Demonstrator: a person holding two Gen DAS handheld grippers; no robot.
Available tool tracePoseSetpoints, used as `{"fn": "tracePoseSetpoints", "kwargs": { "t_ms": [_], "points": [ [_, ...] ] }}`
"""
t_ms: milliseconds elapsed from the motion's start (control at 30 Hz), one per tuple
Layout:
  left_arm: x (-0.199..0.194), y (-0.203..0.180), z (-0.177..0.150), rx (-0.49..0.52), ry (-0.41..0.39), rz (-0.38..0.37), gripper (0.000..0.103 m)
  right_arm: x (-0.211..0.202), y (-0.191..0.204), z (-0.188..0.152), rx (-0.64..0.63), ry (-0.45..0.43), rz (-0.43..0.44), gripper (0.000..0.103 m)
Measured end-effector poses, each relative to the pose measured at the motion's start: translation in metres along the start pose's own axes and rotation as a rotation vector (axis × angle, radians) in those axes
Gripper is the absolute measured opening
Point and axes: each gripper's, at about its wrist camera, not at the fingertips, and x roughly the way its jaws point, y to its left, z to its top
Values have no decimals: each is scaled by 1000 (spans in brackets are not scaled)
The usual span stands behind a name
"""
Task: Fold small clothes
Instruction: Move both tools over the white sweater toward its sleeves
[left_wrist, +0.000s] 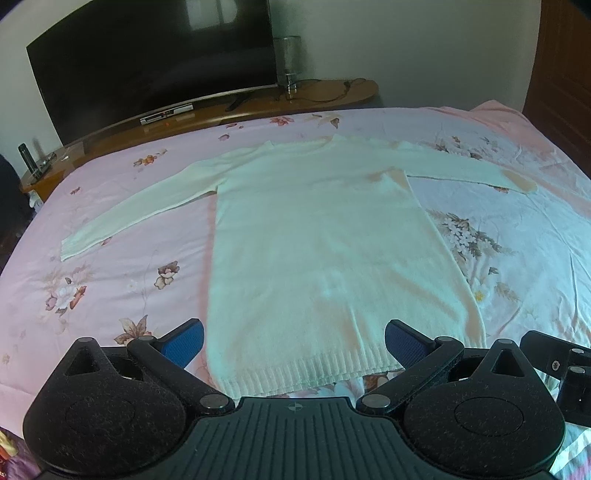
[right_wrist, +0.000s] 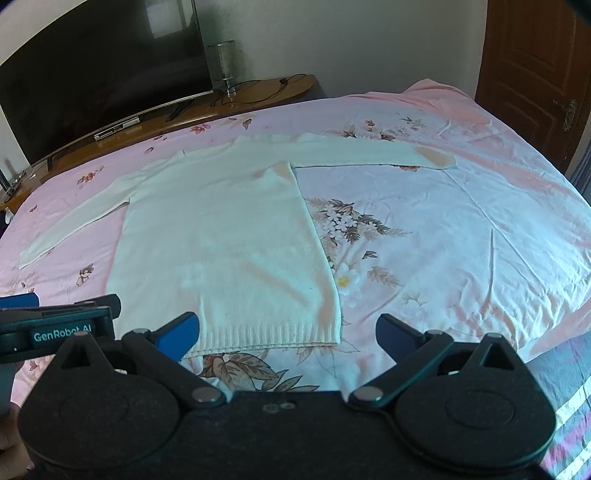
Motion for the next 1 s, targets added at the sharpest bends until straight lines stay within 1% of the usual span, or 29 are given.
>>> {"fn": "tracePoseSetpoints", "kwargs": {
  "t_ms": [1000],
  "points": [
    [8, 4, 3, -10, 15, -3, 103, 8, 6, 4, -2, 15, 13, 102]
  ]
}}
